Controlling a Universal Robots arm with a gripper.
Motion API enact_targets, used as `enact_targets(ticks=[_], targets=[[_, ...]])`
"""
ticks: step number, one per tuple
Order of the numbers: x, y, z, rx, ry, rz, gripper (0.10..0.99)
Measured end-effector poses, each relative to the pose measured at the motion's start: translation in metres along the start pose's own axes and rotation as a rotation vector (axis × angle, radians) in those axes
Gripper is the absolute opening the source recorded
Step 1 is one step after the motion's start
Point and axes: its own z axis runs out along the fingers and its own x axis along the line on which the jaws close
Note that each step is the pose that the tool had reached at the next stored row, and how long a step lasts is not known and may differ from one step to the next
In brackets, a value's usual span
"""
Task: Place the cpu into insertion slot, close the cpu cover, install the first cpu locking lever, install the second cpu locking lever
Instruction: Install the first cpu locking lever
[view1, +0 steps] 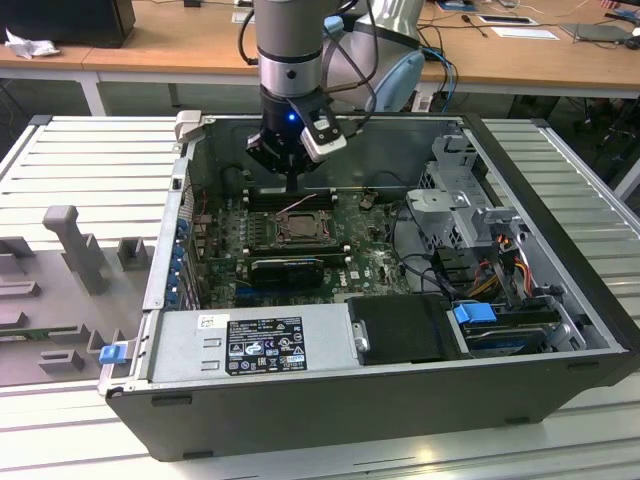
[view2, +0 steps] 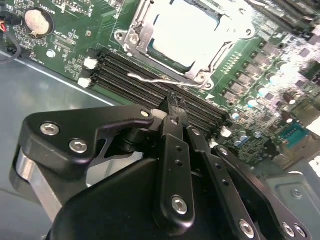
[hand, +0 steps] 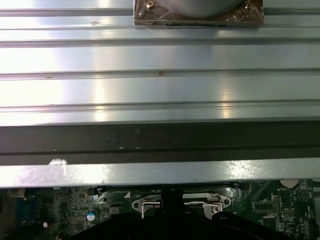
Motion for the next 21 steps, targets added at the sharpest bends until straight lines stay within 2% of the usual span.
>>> enact_targets(ticks=[2, 11, 15, 19, 21], targets=[[-0.0019, -0.0003, 0.0018, -0.004, 0.0002, 0.000, 0.106], [-0.0042, -0.0006, 0.0052, -0.004, 0.0000, 0.000, 0.106], [-0.0063, -0.0007, 0.0070, -0.009, 0.0002, 0.000, 0.106], [-0.0074, -0.0010, 0.0100, -0.009, 0.0006, -0.003, 0.106], [-0.0108, -0.0011, 0.0125, -0.009, 0.0008, -0.005, 0.106]])
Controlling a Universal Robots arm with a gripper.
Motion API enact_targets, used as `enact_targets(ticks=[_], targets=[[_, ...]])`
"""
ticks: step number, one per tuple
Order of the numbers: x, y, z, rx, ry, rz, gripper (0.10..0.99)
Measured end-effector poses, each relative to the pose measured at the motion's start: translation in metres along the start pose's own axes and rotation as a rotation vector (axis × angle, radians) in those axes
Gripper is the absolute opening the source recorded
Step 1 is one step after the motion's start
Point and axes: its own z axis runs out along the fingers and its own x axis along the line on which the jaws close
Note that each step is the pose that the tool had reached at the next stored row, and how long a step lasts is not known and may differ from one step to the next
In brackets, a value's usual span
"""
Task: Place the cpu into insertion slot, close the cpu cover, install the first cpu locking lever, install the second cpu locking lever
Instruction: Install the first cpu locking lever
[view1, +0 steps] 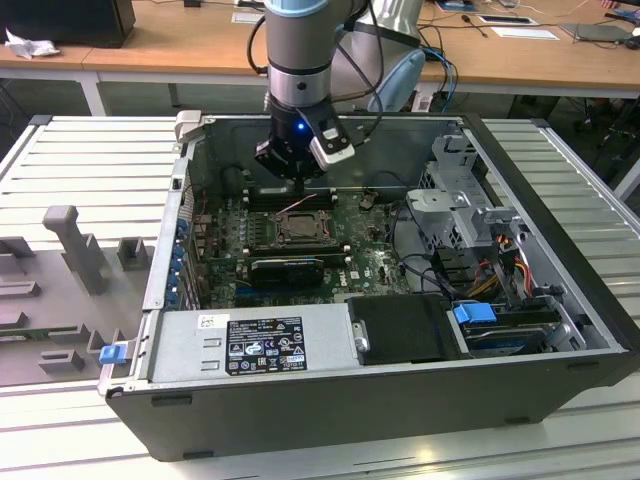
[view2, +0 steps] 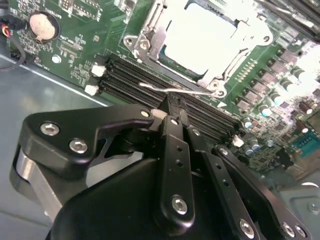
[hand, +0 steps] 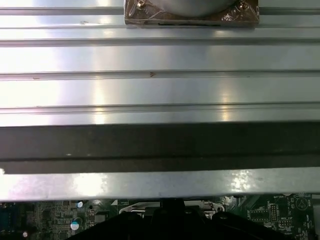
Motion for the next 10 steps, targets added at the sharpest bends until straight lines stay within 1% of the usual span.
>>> enact_targets(ticks=[2, 5, 10], targets=[[-0.0037, -0.0002, 0.0029, 0.000, -0.0001, 0.000, 0.106], [-0.0077, -0.0003, 0.0050, 0.000, 0.0001, -0.001, 0.106], [-0.0123, -0.0005, 0.0083, 0.000, 0.0003, -0.004, 0.106]])
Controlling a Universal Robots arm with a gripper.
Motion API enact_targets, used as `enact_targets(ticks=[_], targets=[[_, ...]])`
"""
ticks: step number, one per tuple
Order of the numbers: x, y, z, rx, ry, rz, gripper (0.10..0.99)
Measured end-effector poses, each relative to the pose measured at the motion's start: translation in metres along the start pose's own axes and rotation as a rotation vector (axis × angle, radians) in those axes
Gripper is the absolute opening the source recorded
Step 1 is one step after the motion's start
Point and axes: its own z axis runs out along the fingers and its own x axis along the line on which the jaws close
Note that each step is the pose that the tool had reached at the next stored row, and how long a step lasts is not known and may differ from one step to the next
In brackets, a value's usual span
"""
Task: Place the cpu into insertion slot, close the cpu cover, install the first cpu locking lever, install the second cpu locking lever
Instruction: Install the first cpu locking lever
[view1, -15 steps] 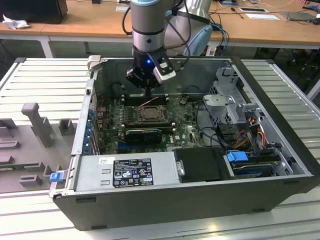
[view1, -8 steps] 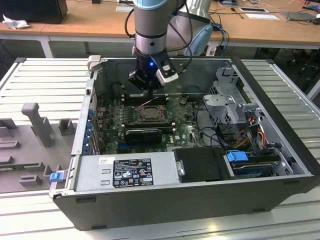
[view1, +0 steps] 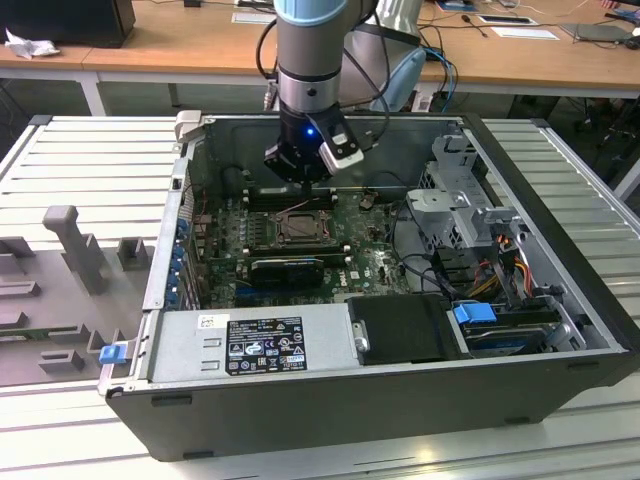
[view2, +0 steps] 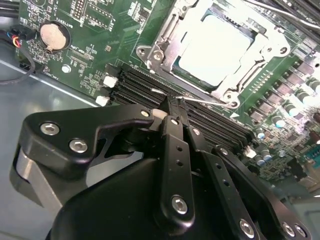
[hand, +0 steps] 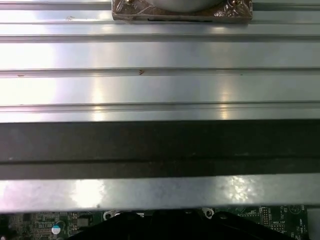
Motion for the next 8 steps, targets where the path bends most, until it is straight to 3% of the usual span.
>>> enact_targets(ticks=[8], targets=[[-0.0035, -0.0009, 0.0077, 0.000, 0.0014, -0.013, 0.106]])
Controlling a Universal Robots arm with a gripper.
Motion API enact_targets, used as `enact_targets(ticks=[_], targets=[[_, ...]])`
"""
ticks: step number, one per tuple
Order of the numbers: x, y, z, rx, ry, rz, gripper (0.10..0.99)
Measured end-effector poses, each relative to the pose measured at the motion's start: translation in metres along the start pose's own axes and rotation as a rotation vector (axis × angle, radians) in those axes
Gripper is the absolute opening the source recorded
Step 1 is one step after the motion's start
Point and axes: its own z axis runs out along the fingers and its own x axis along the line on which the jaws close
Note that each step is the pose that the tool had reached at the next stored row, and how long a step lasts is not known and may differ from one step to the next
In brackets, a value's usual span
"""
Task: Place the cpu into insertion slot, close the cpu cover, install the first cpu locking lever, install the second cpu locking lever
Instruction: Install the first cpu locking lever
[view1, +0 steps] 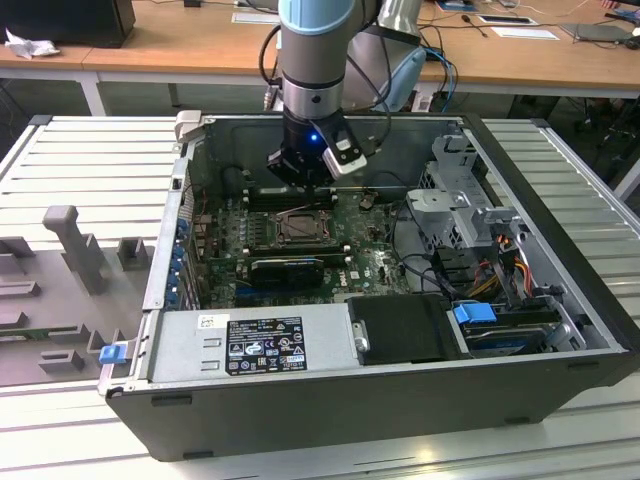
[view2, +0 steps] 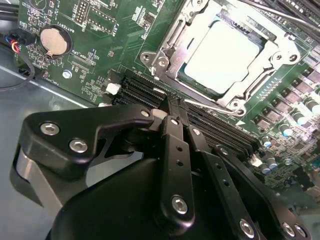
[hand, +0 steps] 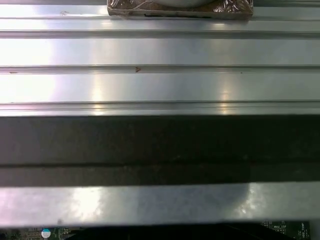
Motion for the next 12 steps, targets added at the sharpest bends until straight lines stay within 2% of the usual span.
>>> enact_targets(ticks=[7, 12], targets=[[-0.0020, -0.0008, 0.0075, 0.000, 0.0017, -0.016, 0.106], [-0.0026, -0.0012, 0.0086, 0.001, 0.0017, -0.016, 0.106]])
